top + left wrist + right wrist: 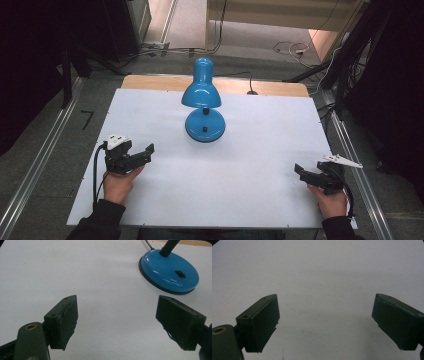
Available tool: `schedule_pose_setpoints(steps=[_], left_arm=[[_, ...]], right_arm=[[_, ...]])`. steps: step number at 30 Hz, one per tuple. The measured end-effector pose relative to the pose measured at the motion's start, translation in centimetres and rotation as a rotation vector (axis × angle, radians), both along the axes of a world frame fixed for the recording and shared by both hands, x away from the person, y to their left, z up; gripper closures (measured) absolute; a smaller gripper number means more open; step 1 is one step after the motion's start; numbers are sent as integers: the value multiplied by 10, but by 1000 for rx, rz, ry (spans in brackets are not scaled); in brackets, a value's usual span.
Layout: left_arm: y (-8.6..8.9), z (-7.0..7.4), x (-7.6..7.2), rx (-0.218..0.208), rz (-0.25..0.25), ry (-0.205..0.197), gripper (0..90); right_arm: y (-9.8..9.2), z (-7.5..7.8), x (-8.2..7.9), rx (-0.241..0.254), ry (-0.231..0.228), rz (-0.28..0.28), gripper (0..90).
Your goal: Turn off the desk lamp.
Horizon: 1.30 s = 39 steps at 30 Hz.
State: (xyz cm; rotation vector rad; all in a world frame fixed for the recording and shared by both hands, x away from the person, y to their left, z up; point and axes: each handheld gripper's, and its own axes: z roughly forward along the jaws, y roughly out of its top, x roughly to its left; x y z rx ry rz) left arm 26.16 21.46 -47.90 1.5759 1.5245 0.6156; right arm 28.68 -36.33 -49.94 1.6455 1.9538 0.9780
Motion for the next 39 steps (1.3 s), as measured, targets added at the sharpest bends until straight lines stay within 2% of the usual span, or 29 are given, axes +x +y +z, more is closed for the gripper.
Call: schedule_pose_setpoints(steps=[12,39], left_arm=[[2,-1,-8,9,-3,6,186],[11,-2,-26,0,5,4,186]], right_arm=[[0,0,0,-1,-1,0,65],[0,0,0,-2,-2,0,64]])
